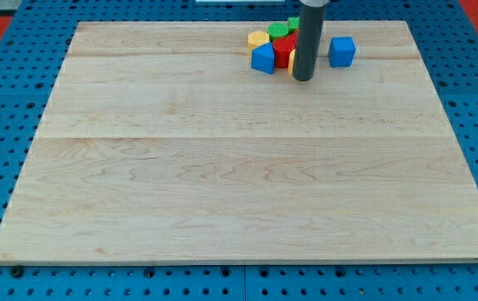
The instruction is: Push the blue cube to the right of the red star
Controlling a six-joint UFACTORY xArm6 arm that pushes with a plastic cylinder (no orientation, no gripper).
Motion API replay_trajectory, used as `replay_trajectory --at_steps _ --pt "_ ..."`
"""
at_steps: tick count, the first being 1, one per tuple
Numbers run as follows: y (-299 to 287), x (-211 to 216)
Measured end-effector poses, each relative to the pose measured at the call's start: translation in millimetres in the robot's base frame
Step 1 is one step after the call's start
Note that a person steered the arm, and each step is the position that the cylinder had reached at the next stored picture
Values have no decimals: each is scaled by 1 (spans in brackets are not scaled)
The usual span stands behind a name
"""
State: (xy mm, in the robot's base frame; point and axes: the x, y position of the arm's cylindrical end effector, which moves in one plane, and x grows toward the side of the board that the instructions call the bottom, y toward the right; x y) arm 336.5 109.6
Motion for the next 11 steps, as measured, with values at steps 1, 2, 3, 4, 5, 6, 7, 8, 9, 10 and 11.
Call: replay_trajectory --at_steps 1,2,3,4,5,6,7,8,9,10,11 --pt "87 2" --pt "128 -36" --pt "132 -70" --pt "107 -72" --pt "98 -66" --pt "95 -63" --pt "72 -63" --pt "52 -63" --pt "39 -63" --pt "49 -70" --pt "85 -112"
